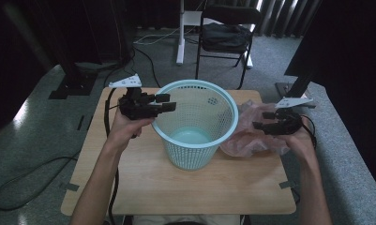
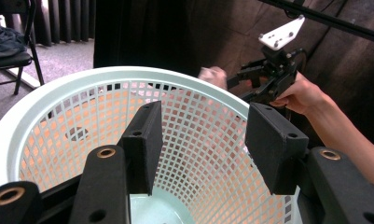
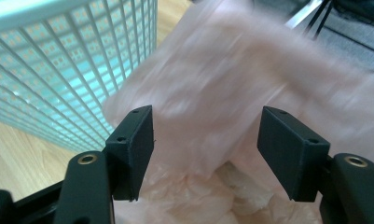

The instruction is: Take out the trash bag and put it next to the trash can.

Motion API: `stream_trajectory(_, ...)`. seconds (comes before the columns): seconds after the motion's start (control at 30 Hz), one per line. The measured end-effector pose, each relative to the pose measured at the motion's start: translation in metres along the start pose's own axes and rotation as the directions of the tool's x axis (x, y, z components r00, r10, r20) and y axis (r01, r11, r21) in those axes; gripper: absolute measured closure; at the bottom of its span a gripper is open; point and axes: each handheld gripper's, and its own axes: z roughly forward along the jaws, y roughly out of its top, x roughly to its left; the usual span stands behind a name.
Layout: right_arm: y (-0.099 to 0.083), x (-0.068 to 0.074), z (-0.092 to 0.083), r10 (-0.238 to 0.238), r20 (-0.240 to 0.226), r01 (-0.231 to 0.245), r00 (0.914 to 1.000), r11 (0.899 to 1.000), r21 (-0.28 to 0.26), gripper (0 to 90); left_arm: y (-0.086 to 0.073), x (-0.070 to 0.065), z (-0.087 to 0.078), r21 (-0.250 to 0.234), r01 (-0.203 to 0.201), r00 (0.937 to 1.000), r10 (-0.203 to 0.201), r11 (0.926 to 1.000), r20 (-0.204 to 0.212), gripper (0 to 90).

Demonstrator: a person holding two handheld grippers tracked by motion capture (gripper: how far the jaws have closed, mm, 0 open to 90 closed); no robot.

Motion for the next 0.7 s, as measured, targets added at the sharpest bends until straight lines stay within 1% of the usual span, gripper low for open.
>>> stream_trajectory(0.03, 0.0, 0.0, -0.001, 0.001, -0.002, -0.001, 1.0, 1.0, -0.007, 35.8, 0.0, 0.0, 0.0, 0.0, 0.0, 1.0, 0.0, 1.0, 0.0, 46.5)
stream_trajectory(0.07, 0.002, 0.002, -0.006, -0.005, 0.001, 0.005, 1.0, 1.0, -0.026, 35.8, 0.0, 0.0, 0.001, 0.001, -0.003, 1.0, 0.003, 1.0, 0.003, 46.5)
stream_trajectory(0.17, 0.005, 0.006, -0.011, -0.017, 0.002, 0.017, 0.9999, 0.999, -0.049, 35.8, 0.0, -0.001, 0.001, 0.001, -0.003, 1.0, 0.003, 1.0, 0.002, 46.5)
stream_trajectory(0.23, 0.005, 0.006, -0.012, -0.02, 0.005, 0.02, 0.9998, 0.998, -0.056, 35.8, 0.0, -0.001, 0.002, 0.003, -0.003, 1.0, 0.003, 1.0, 0.002, 46.5)
stream_trajectory(0.33, 0.01, 0.011, -0.015, -0.029, 0.01, 0.03, 0.9995, 0.995, -0.091, 35.9, 0.0, 0.0, 0.002, 0.001, -0.003, 1.0, 0.003, 1.0, 0.001, 46.5)
stream_trajectory(0.53, 0.014, 0.02, -0.016, -0.057, 0.006, 0.058, 0.9983, 0.988, -0.147, 37.1, 0.0, 0.0, 0.001, 0.002, -0.003, 1.0, 0.003, 1.0, -0.004, 46.5)
stream_trajectory(0.7, 0.015, 0.024, -0.015, -0.059, 0.01, 0.06, 0.9982, 0.984, -0.166, 37.2, -0.001, 0.0, -0.001, -0.003, -0.003, 1.0, 0.003, 1.0, -0.006, 46.5)
